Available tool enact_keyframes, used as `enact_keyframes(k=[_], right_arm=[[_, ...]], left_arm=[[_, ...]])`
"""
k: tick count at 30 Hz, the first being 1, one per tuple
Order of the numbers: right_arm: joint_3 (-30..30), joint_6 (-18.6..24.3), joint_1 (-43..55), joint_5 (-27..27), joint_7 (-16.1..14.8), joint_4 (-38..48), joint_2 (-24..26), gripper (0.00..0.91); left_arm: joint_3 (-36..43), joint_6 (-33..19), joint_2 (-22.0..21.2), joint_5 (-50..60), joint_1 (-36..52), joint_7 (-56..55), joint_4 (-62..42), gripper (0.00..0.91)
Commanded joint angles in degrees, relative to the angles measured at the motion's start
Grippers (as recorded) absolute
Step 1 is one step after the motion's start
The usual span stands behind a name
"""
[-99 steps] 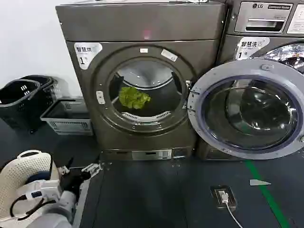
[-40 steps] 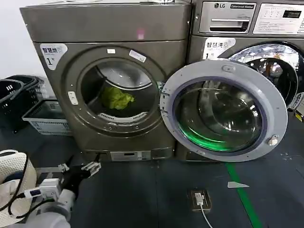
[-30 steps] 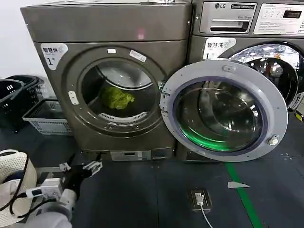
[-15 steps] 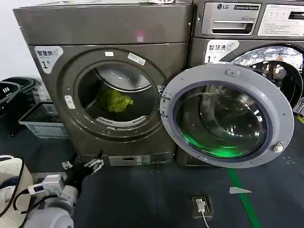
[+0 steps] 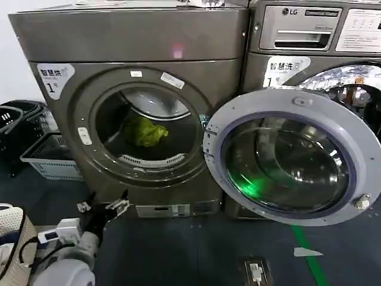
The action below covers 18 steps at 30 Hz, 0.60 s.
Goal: Grasp the clothes from the dryer.
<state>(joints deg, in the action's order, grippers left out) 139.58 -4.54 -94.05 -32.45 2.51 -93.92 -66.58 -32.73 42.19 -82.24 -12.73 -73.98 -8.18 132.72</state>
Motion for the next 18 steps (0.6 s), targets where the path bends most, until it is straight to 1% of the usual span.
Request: enact_keyframes(k=[1,3,6,8,9,12,18], right_arm=[[0.01,0.13,-0.05,-0.08,0.1,0.37,0.2,0.907],[0.22,0.21,-0.18,-0.07,0.09,0.58,0.33,0.907],[0.17,0.19,-0.05,-0.07,0.1,0.37,0.25,0.907],[0.04,0.17,-0.01,-0.06,-0.02,0.21,0.01,0.907],[0.0,0.17,-0.06,-0.08,-0.06,0.14,-0.1,0.907],[0.01,0.19,-0.07,-0.03,-0.05,0.22,-0.16,0.907],[-0.07,0.14,0.1,-0.02,0.0,0.07,-0.24,0.907]], left_arm=[[0.27,2.81,-0.39,-2.51,0.06,-1.92,-0.63,0.907],[-0.01,2.81,0.1,-0.95,-0.2,-0.65,-0.76,0.907],[0.34,2.81,0.07,-1.61,0.02,-1.35,-1.07,0.907],[0.88,-2.84,-0.01,3.63,0.04,-1.23,-2.1,0.907],[0.49,-2.08,-0.05,7.87,0.31,1.83,-1.99,0.907],[0.34,2.81,0.27,7.86,0.39,3.15,-1.12,0.907],[1.47,2.81,-0.08,6.41,0.67,2.04,-0.86,0.907]])
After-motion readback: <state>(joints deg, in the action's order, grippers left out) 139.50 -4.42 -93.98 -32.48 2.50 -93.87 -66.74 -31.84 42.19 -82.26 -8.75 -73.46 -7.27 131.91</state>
